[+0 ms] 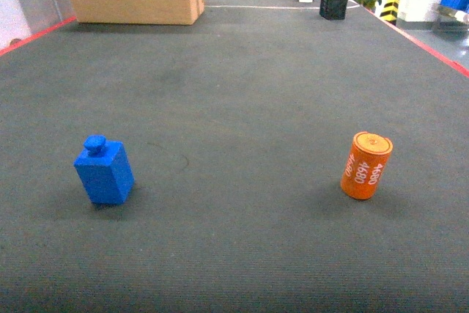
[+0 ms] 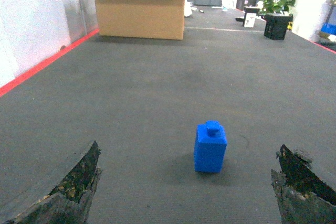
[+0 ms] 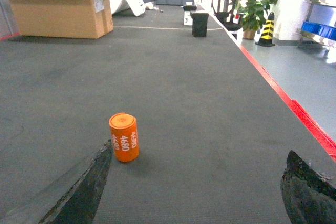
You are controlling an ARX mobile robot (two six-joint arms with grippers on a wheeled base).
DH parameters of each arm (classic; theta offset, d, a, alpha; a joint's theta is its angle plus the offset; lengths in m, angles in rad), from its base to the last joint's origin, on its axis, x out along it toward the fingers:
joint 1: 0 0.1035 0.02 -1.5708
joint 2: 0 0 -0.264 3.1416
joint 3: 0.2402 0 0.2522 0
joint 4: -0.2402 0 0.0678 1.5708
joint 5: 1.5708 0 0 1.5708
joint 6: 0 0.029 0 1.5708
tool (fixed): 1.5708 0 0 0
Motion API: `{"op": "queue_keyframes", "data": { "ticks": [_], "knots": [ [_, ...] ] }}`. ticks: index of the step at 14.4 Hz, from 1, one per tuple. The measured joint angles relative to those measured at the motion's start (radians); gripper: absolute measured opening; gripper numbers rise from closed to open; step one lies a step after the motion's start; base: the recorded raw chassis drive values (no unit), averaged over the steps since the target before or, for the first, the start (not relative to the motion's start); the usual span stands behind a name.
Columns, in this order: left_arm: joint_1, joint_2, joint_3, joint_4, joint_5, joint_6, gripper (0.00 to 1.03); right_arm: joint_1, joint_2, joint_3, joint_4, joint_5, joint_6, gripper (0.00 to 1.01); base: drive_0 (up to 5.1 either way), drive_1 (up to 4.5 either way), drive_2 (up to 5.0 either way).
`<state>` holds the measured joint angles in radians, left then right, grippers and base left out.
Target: Sort blue parts and orange caps into right shelf containers
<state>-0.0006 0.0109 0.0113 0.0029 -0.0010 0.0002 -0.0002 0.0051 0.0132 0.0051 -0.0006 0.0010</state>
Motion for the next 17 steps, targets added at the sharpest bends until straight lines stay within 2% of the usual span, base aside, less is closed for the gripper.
{"op": "queue_keyframes", "data": {
  "ticks": [17],
  "knots": [
    [0.0,0.0,-0.001,-0.007,0.001,0.0,0.98,0.0,0.0,0.0,-0.01,0.0,0.0,0.98,0.0,0.0,0.0]
  ]
}}
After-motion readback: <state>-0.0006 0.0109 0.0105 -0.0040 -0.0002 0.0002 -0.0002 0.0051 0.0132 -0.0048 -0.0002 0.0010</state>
